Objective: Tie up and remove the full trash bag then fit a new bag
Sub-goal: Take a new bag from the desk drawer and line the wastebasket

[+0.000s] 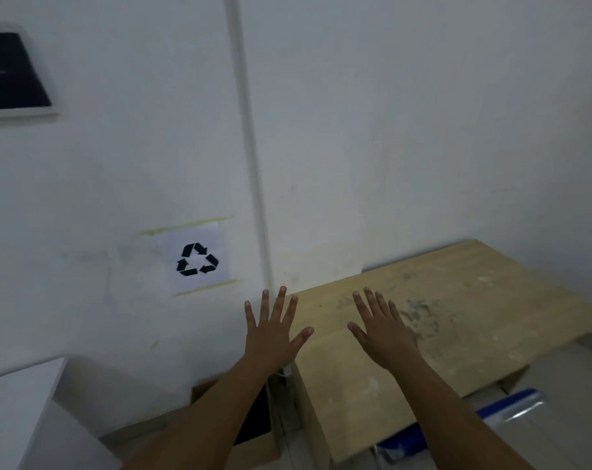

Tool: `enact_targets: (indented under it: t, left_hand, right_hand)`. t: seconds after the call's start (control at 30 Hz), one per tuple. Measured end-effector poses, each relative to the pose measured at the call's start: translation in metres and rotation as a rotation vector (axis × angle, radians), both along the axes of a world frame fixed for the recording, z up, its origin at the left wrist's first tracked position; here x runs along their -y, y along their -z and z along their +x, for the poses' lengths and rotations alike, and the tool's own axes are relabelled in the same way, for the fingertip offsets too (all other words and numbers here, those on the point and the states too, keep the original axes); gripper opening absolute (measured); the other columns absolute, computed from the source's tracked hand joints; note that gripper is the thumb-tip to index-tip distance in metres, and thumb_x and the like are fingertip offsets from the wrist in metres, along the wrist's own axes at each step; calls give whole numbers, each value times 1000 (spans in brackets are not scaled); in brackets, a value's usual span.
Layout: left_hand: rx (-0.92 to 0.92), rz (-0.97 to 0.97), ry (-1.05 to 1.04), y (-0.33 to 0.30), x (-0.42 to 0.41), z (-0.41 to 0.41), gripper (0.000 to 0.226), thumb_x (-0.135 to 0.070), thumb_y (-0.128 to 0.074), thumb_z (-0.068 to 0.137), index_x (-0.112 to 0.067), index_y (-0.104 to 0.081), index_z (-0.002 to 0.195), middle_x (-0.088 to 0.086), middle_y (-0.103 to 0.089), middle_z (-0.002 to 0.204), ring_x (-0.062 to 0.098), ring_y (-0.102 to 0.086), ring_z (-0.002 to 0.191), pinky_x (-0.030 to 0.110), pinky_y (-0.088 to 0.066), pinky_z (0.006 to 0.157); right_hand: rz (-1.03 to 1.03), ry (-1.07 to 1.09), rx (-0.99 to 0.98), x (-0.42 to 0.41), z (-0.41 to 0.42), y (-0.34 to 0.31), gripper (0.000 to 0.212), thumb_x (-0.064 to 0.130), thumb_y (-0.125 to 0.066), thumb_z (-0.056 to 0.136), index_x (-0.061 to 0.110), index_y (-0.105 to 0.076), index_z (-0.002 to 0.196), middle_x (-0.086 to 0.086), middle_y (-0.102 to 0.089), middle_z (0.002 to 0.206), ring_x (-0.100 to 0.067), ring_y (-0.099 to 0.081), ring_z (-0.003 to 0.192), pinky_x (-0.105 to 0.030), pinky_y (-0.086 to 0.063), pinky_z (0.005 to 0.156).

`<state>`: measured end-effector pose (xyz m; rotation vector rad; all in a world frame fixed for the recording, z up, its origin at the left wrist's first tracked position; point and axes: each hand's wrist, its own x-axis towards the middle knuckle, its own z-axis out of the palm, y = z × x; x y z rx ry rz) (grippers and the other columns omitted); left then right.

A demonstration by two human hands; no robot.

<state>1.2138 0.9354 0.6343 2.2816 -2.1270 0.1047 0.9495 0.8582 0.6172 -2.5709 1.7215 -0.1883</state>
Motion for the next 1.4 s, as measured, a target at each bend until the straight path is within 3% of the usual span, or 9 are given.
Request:
enact_targets:
  t: [0.17,0.37,0.67,1.4]
  left_hand:
    - [19,16,62,-12,29,-88,91,-86,-1,91,-35,16,164,-7,37,166,33,35,153,65,34,110]
    - [-8,-21,101,-28,81,-228,95,-89,11,84,-37,18,163,-8,40,165,32,37,152,67,27,115]
    - [-106,27,69,-10,146,-433,93,-88,0,88,-37,15,164,-8,37,166,30,37,152,66,28,114]
    - [-34,127,53,34,360,-676,94,-84,-8,94,-28,11,166,-2,34,168,33,34,154,66,20,120]
  right_hand:
    - [-17,57,23,11,-93,-13,76,63,-20,111,28,12,170,-4,12,179,-27,8,166,-46,1,133]
    - [-38,65,12,44,-231,-29,77,62,-20,111,24,11,170,-5,11,180,-27,6,166,-45,0,134]
    - [1,64,-55,116,-426,-22,76,61,-20,112,23,10,171,-7,10,180,-28,5,166,-46,-3,134]
    - [115,20,-51,327,-655,13,78,59,-23,113,19,10,171,-8,12,179,-28,6,166,-44,0,134]
